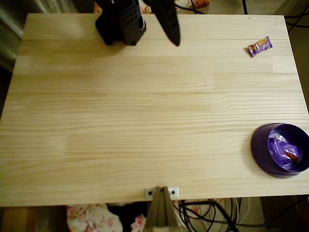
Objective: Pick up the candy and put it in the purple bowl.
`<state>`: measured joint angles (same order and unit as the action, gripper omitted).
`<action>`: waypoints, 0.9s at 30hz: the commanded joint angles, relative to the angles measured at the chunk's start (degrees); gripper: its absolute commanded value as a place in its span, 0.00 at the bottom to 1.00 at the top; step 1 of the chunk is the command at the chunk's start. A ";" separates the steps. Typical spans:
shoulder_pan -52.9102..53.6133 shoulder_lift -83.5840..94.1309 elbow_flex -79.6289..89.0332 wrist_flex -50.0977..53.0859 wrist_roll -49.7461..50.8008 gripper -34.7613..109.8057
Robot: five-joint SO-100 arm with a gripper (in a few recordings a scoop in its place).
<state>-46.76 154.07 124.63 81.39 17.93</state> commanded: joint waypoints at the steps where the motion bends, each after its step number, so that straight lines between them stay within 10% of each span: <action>1: -5.80 -0.44 -0.97 -2.90 -0.97 0.32; 27: -24.26 -33.75 -7.03 -11.16 1.76 0.43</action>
<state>-69.43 121.73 124.28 69.79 18.02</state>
